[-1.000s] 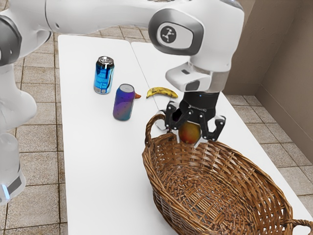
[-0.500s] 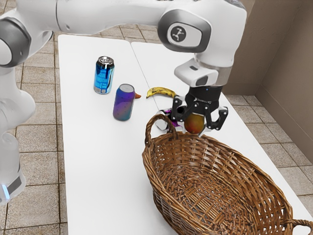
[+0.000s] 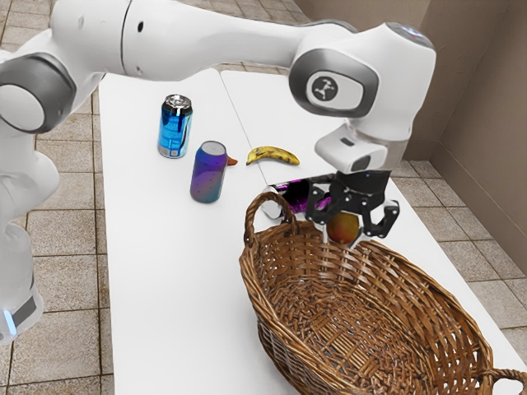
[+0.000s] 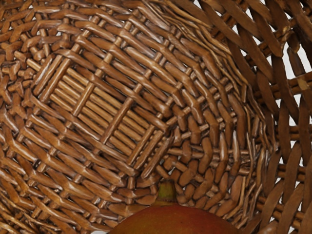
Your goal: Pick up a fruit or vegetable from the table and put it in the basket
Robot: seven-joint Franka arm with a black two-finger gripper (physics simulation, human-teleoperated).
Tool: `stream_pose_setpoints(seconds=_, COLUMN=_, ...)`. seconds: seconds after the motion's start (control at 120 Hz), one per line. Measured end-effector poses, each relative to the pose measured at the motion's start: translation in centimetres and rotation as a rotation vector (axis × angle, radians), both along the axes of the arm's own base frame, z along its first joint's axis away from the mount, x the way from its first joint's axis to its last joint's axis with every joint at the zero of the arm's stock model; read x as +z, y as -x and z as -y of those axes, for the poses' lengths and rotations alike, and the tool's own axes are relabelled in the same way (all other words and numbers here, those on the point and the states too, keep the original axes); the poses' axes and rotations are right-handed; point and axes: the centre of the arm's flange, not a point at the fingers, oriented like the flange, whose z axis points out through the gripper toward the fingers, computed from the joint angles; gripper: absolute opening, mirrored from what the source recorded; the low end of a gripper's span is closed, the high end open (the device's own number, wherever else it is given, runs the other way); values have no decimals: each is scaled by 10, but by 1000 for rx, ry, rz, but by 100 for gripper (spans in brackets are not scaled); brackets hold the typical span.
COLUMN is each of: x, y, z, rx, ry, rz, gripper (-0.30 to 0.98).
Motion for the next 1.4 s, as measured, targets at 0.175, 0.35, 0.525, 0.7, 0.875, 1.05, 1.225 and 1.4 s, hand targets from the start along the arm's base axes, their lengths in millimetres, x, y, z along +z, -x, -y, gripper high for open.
stream_pose_setpoints(seconds=0.175, x=-7, y=-2, z=2, rx=-16, ry=-6, rz=-13, gripper=57)
stream_pose_setpoints(seconds=0.35, x=-7, y=-24, z=-47, rx=59, ry=-16, rz=-17, gripper=65)
stream_pose_setpoints(seconds=0.525, x=41, y=-40, z=-151, rx=200, ry=5, rz=34, gripper=68)
stream_pose_setpoints(seconds=0.7, x=35, y=-60, z=-303, rx=424, ry=13, rz=16, gripper=68)
stream_pose_setpoints(seconds=0.875, x=0, y=-68, z=-396, rx=552, ry=17, rz=-40, gripper=68)
stream_pose_setpoints(seconds=1.05, x=-11, y=-63, z=-446, rx=704, ry=16, rz=-63, gripper=68)
stream_pose_setpoints(seconds=1.225, x=-12, y=-50, z=-469, rx=1009, ry=4, rz=-134, gripper=68)
stream_pose_setpoints(seconds=1.4, x=-13, y=-36, z=-484, rx=1338, ry=-21, rz=-216, gripper=68)
